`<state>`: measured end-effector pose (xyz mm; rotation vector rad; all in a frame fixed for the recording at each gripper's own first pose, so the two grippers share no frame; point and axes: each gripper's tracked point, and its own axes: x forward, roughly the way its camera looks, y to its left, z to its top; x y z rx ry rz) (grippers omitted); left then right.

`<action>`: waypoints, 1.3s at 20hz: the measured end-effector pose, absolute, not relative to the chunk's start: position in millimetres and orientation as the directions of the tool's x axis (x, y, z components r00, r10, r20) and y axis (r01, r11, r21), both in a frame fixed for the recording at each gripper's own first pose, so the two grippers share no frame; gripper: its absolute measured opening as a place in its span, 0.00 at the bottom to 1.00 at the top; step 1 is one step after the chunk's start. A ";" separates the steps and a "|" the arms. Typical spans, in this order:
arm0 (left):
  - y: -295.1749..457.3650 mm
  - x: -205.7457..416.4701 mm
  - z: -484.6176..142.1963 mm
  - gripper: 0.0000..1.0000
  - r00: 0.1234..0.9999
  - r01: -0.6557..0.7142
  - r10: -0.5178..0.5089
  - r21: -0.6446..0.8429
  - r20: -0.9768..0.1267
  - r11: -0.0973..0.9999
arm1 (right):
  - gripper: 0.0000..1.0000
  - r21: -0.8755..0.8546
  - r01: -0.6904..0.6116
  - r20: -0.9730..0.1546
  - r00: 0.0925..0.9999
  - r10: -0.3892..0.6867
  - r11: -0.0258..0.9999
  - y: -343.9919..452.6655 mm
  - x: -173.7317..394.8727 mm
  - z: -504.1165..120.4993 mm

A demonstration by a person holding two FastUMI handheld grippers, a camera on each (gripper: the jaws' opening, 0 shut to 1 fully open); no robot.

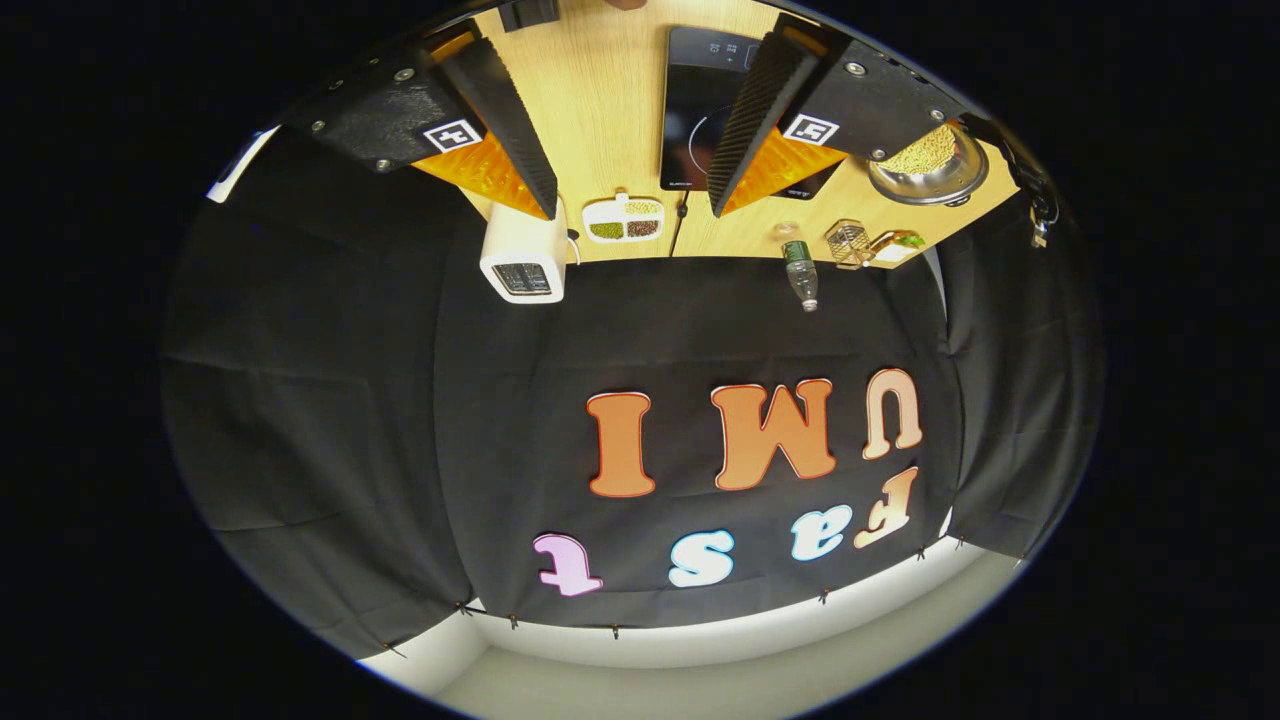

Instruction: First push the handle of the pot to place it horizontally, then grasp the pot with both hands and set it on the induction cooktop.

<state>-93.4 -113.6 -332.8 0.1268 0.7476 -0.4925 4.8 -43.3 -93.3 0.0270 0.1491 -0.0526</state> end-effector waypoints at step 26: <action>-156.4 -26.9 -326.7 0.02 0.597 0.505 -0.431 -0.100 -0.676 0.857 | 0.94 0.003 0.077 -0.189 0.979 -0.075 0.997 -51.9 27.2 -91.0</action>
